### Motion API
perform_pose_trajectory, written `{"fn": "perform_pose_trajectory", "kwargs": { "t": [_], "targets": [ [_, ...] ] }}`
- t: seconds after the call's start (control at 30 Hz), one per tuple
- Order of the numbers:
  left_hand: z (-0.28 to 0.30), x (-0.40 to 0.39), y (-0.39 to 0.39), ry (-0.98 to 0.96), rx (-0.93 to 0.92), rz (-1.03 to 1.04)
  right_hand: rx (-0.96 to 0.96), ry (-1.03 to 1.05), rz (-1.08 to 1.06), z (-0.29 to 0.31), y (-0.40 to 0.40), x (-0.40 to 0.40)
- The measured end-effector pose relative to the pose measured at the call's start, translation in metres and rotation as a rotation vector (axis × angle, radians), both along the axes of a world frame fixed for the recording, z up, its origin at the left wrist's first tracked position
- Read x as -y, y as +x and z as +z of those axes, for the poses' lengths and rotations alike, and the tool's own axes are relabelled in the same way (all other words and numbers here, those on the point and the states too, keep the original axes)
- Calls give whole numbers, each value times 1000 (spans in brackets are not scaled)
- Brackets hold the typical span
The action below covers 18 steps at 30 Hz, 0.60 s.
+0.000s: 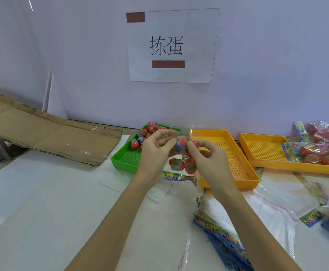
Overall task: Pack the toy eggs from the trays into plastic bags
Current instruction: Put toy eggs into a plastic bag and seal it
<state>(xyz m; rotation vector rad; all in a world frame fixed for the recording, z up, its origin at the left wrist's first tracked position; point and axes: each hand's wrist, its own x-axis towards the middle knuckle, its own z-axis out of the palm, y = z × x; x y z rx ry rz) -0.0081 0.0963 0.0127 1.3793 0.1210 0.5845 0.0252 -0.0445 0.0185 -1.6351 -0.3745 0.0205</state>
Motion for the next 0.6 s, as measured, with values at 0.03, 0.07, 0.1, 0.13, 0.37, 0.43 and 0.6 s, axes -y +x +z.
{"fn": "perform_pose_trajectory", "kwargs": {
  "t": [0.03,0.07,0.1,0.13,0.37,0.43,0.6],
  "targets": [
    [0,1,0,12,8,2,-9,8,2,-1,0,-1],
    [0,2,-1,12,19,7,-21,12,1,-2,0,-1],
    [0,3,-2,2,28,15,-31,7,-6,-3,1,-2],
    [-1,3,-2,-9,33,26,-34,-8,-16,-3,1,-2],
    [-6,2,1,48,-30,108,234,-186,-205,0,0,2],
    [-8,4,0,153,-15,116,575,-285,-305,2,-3,3],
    [-7,11,-1,283,37,76,796,-443,-315,-1,-2,3]
  ]
}}
